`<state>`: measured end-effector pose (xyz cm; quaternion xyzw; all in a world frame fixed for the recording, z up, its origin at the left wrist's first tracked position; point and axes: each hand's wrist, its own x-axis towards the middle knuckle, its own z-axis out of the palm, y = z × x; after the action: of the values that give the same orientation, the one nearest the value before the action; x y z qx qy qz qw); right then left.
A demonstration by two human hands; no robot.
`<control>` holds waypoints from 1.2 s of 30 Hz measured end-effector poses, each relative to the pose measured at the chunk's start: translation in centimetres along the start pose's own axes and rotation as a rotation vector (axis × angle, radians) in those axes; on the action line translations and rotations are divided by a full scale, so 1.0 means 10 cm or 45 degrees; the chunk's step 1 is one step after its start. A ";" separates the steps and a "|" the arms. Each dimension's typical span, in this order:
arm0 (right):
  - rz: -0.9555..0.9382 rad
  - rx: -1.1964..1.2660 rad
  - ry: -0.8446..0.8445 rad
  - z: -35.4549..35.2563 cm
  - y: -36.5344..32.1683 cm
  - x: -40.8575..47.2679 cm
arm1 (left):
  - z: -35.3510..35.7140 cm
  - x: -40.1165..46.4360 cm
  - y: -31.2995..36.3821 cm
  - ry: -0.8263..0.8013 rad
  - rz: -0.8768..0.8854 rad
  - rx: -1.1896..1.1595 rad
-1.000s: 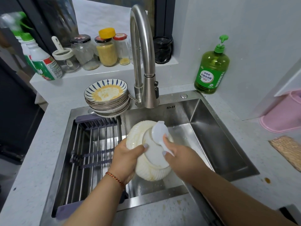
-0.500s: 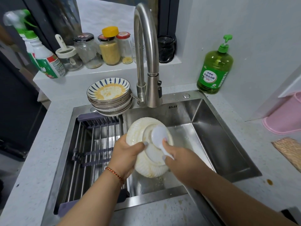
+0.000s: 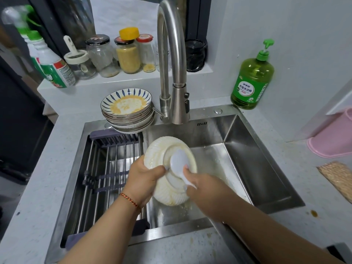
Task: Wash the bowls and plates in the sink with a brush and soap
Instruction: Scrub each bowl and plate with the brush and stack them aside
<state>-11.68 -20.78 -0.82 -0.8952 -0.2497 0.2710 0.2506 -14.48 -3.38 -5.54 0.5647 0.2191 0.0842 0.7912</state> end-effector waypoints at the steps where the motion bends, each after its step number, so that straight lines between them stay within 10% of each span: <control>1: -0.012 -0.011 -0.048 0.04 0.01 -0.07 | -0.02 0.02 0.01 0.026 0.004 -0.002; 26: 0.235 -0.061 0.107 -0.24 0.43 0.09 | 0.04 0.03 0.01 0.387 -0.232 -0.238; 36: -0.063 -0.067 0.010 0.13 -0.07 -0.26 | 0.11 0.12 -0.08 0.570 -0.362 -0.426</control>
<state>-14.58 -21.35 -0.49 -0.8960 -0.2778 0.2548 0.2347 -12.99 -4.13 -6.34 0.3578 0.4477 0.1301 0.8091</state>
